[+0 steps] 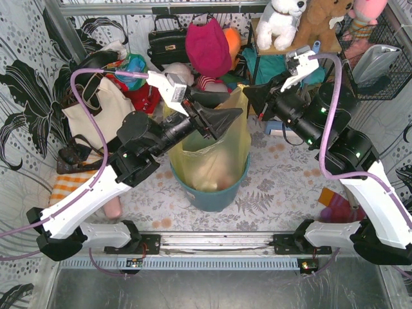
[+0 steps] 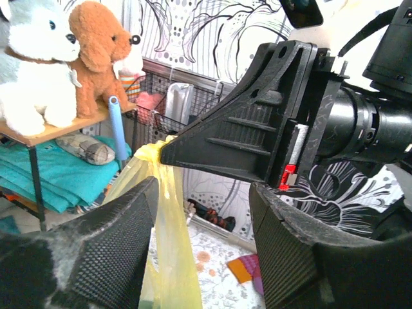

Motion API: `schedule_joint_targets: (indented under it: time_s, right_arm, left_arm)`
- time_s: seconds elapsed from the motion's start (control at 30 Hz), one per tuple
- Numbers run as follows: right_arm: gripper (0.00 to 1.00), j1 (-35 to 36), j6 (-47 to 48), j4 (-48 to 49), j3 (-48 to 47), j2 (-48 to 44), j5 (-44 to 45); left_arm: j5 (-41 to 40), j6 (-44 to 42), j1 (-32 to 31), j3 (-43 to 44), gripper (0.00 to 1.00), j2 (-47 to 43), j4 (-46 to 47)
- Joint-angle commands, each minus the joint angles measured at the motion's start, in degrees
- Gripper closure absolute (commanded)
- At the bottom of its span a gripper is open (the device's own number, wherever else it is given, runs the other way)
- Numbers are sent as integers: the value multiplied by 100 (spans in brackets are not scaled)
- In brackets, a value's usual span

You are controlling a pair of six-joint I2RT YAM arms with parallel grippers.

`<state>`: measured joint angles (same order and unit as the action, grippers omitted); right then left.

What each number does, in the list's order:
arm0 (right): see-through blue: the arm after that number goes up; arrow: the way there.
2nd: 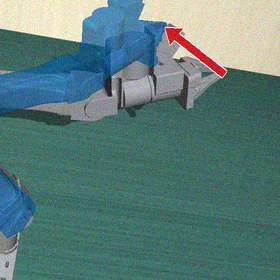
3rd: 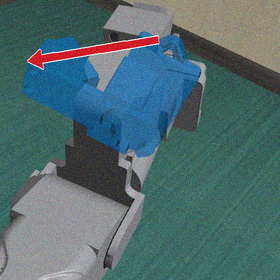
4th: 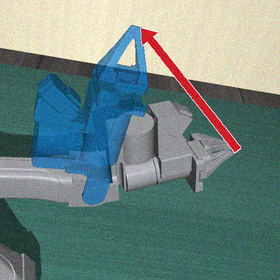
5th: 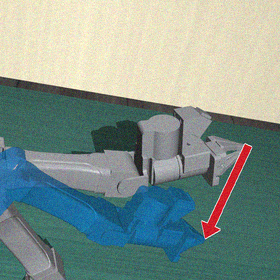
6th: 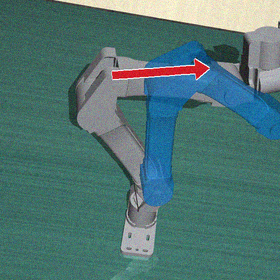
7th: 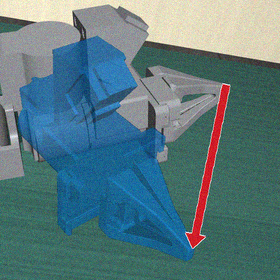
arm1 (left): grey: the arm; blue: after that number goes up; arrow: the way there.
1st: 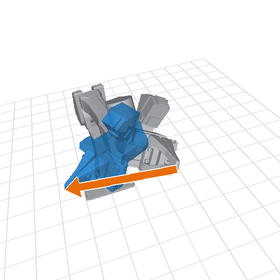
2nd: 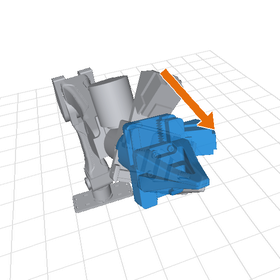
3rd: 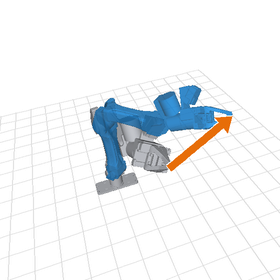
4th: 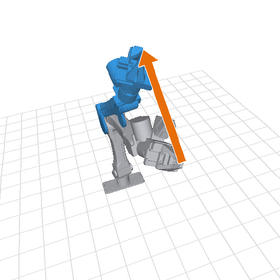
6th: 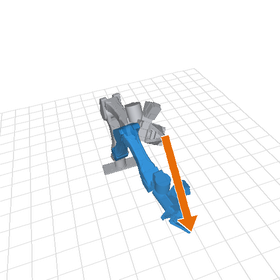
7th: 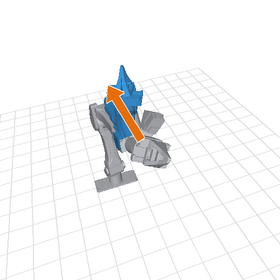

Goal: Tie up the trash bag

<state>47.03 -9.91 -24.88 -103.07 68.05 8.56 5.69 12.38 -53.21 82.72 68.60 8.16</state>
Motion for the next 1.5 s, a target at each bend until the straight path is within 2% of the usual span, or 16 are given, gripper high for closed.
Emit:
schedule_joint_targets:
  time_s: [0.0,0.07,0.17,0.43,0.67,0.77,0.9,1.2,1.47]
  right_arm:
    - [100,26,-9,353,12,-47,-141]
    - [100,26,-38,457,28,-95,-241]
    - [100,26,-111,429,-112,-91,-407]
    - [100,26,-220,242,-315,-90,-743]
    - [100,26,-273,296,-115,-164,-978]
    - [100,26,-292,298,-74,-178,-1023]
    - [100,26,-295,242,-69,-185,-1036]
    - [100,26,-309,301,71,-316,-1146]
    - [100,26,-297,350,120,-335,-1146]
  left_arm:
    - [-217,-448,-14,-182,31,-142,592]
    - [129,-819,-13,-393,26,-195,836]
    - [457,-1378,-14,-708,23,-290,1212]
    - [134,-2375,-13,-822,21,-58,1693]
    - [-316,-2636,-14,-899,17,119,2343]
    - [-353,-2757,-12,-804,17,213,2293]
    - [-188,-2797,-14,-557,28,385,2063]
    - [-217,-2585,-14,-255,44,624,1916]
    - [-140,-2532,-14,-231,62,642,1758]
